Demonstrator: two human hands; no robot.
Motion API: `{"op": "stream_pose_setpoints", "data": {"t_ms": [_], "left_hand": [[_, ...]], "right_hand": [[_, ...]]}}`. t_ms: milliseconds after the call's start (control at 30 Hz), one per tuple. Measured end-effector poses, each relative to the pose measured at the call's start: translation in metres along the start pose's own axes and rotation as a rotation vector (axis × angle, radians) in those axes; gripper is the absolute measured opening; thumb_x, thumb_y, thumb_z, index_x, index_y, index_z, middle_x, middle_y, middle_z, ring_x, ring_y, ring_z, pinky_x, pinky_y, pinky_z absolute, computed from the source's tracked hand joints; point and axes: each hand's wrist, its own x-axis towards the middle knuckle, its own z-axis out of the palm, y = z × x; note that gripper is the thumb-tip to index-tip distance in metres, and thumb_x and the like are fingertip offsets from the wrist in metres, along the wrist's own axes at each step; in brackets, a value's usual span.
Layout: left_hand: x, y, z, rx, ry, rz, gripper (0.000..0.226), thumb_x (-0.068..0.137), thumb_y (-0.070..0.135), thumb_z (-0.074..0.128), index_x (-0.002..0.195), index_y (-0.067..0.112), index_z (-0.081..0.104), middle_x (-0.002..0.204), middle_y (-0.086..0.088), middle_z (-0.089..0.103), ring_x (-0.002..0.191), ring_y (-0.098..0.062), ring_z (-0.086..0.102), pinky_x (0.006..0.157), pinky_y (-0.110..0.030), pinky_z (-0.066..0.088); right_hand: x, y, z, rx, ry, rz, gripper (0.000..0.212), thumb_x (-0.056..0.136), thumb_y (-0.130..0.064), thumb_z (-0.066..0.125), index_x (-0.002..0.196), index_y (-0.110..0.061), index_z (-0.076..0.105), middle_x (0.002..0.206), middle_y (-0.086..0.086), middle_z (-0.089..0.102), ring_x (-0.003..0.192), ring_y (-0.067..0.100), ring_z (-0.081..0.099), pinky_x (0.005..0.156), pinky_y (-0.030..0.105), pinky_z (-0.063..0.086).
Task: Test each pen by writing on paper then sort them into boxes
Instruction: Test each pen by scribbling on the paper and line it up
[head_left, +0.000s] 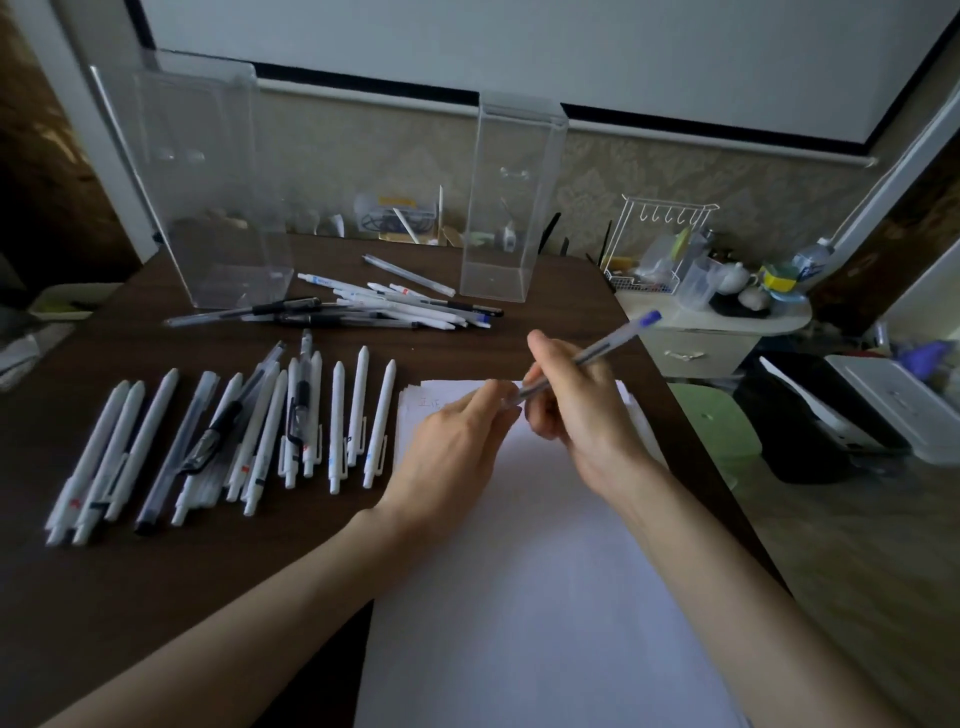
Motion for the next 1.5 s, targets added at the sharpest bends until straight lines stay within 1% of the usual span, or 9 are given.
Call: {"op": "stream_pose_setpoints", "data": {"t_ms": [233,400,567,767,867,1000,1167,1333,1500], "left_hand": [[-0.019,-0.018,-0.062,0.299,0.142,-0.167,0.014,0.092,0.012,0.051,0.103,0.005,0.056,0.058,0.009,0.046,0.043,-0.009,0.039,0.044,-0.019,0.021],[-0.043,-0.04,-0.089,0.567,0.085,-0.288,0.01,0.087,0.016,0.056,0.078,0.012,0.058,0.057,0.002,0.057,0.049,-0.016,0.053,0.058,-0.032,0.044],[-0.048,-0.05,-0.089,0.791,-0.014,-0.352,0.035,0.079,0.04,0.064,0.103,0.015,0.066,0.108,-0.015,0.059,0.101,-0.034,0.056,0.089,-0.051,0.041],[-0.045,-0.057,-0.085,0.543,-0.324,-0.14,0.061,0.089,0.056,0.011,0.144,0.036,0.028,0.155,0.006,0.015,0.143,-0.021,0.007,0.108,-0.045,0.002],[-0.048,-0.057,-0.081,0.531,-0.365,-0.094,0.055,0.092,0.052,0.012,0.141,0.038,0.033,0.155,0.009,0.014,0.142,-0.019,0.014,0.11,-0.046,0.005],[-0.049,-0.058,-0.079,0.62,-0.282,-0.146,0.044,0.088,0.04,0.035,0.121,0.027,0.06,0.139,-0.005,0.048,0.126,-0.027,0.047,0.099,-0.053,0.036],[-0.052,-0.066,-0.076,0.69,-0.191,-0.197,0.035,0.082,0.045,0.057,0.108,0.024,0.069,0.128,-0.011,0.057,0.118,-0.029,0.054,0.093,-0.051,0.042],[-0.052,-0.066,-0.076,0.684,-0.129,-0.183,0.046,0.088,0.048,0.045,0.12,0.02,0.062,0.13,-0.015,0.054,0.123,-0.034,0.048,0.096,-0.053,0.038],[-0.04,-0.053,-0.073,0.601,-0.02,-0.026,0.054,0.087,0.044,0.055,0.128,0.009,0.052,0.127,-0.015,0.056,0.119,-0.033,0.051,0.097,-0.051,0.04]], "right_hand": [[0.03,-0.009,0.027,-0.325,-0.14,-0.062,0.032,0.096,-0.044,0.043,0.095,-0.015,0.057,0.063,0.006,0.066,0.051,0.009,0.055,0.049,0.023,0.042],[0.082,0.017,0.043,-0.861,-0.046,-0.318,0.015,0.094,-0.01,0.052,0.103,-0.009,0.064,0.102,0.007,0.062,0.09,0.018,0.057,0.074,0.025,0.042],[0.115,0.027,0.079,-1.116,-0.063,-0.483,0.029,0.094,-0.007,0.05,0.121,-0.009,0.059,0.119,0.009,0.056,0.112,0.025,0.047,0.093,0.032,0.038],[0.13,0.031,0.102,-1.331,-0.038,-0.438,0.03,0.096,-0.012,0.049,0.126,-0.011,0.054,0.12,0.009,0.052,0.112,0.026,0.046,0.09,0.037,0.044],[0.13,0.03,0.107,-1.457,0.015,-0.459,0.027,0.092,-0.004,0.053,0.118,-0.01,0.053,0.116,0.011,0.051,0.108,0.028,0.048,0.083,0.036,0.043],[0.127,0.022,0.105,-1.682,-0.081,-0.611,0.035,0.088,0.001,0.054,0.122,-0.006,0.051,0.117,0.014,0.051,0.105,0.03,0.05,0.082,0.036,0.043],[0.121,0.006,0.092,-1.699,-0.063,-0.656,0.028,0.091,0.001,0.045,0.116,-0.005,0.054,0.114,0.012,0.057,0.107,0.03,0.05,0.09,0.037,0.037],[0.088,-0.003,0.053,-1.531,0.059,-0.732,0.015,0.091,-0.005,0.053,0.105,-0.008,0.057,0.097,0.008,0.064,0.092,0.026,0.057,0.083,0.035,0.039],[0.034,0.001,0.0,-1.254,-0.135,-0.915,0.006,0.084,-0.016,0.064,0.087,-0.013,0.067,0.081,-0.002,0.063,0.078,0.011,0.051,0.071,0.025,0.029]]}}
